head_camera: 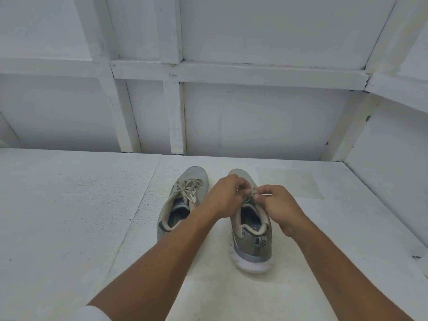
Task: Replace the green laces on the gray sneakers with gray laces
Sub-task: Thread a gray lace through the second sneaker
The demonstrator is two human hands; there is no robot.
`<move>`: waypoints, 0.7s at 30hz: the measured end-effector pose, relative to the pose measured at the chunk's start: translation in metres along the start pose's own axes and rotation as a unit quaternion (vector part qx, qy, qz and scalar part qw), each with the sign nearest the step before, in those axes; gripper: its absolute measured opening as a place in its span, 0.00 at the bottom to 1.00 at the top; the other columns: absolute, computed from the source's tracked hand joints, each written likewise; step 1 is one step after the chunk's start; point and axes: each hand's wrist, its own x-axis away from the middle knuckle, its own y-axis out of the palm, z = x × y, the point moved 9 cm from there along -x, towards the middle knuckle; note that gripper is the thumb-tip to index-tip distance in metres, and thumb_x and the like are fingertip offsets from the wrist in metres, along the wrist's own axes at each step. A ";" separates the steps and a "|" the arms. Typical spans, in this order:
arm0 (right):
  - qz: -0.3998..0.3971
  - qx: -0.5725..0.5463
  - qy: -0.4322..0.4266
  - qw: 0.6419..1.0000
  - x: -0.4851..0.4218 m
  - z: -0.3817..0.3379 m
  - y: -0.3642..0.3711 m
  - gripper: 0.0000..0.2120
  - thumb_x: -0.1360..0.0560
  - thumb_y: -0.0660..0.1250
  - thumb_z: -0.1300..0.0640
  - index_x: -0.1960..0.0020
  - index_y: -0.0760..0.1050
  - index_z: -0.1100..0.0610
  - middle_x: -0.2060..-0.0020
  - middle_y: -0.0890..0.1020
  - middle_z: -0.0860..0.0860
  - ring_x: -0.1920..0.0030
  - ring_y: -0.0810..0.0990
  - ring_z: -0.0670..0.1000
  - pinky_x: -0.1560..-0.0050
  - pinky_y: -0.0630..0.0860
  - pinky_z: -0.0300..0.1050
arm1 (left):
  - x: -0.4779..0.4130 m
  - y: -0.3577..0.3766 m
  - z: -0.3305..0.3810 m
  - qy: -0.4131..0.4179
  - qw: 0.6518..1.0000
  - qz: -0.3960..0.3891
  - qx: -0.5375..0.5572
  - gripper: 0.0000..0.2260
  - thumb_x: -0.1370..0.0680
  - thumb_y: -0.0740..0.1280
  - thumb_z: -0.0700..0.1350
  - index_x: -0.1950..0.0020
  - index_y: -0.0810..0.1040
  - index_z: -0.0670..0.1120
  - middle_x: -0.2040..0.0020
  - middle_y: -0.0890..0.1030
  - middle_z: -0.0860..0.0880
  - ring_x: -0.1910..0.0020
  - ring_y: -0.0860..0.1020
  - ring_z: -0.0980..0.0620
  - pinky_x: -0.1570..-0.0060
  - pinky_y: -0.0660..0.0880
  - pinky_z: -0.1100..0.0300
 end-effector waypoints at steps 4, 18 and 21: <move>0.090 0.067 -0.038 0.993 -0.002 0.000 -0.007 0.03 0.24 0.69 0.57 0.52 0.75 0.53 0.52 0.79 0.51 0.54 0.80 0.50 0.56 0.77 0.44 | -0.001 0.004 -0.005 -0.030 0.999 -0.026 0.023 0.09 0.19 0.64 0.45 0.45 0.80 0.43 0.51 0.75 0.50 0.53 0.73 0.53 0.52 0.67 0.61; 0.146 0.230 -0.164 0.948 0.006 -0.021 -0.016 0.06 0.29 0.75 0.51 0.53 0.85 0.52 0.38 0.77 0.44 0.38 0.71 0.48 0.42 0.70 0.44 | -0.001 0.009 -0.013 -0.066 0.993 -0.037 0.092 0.05 0.20 0.64 0.46 0.54 0.78 0.49 0.55 0.78 0.53 0.55 0.75 0.54 0.57 0.70 0.63; 0.153 0.229 -0.170 0.946 0.007 -0.021 -0.014 0.04 0.27 0.73 0.52 0.55 0.85 0.51 0.39 0.77 0.43 0.40 0.71 0.48 0.40 0.71 0.49 | -0.002 0.008 -0.016 -0.064 0.993 -0.037 0.095 0.05 0.21 0.65 0.47 0.55 0.79 0.49 0.56 0.80 0.52 0.56 0.76 0.53 0.53 0.72 0.59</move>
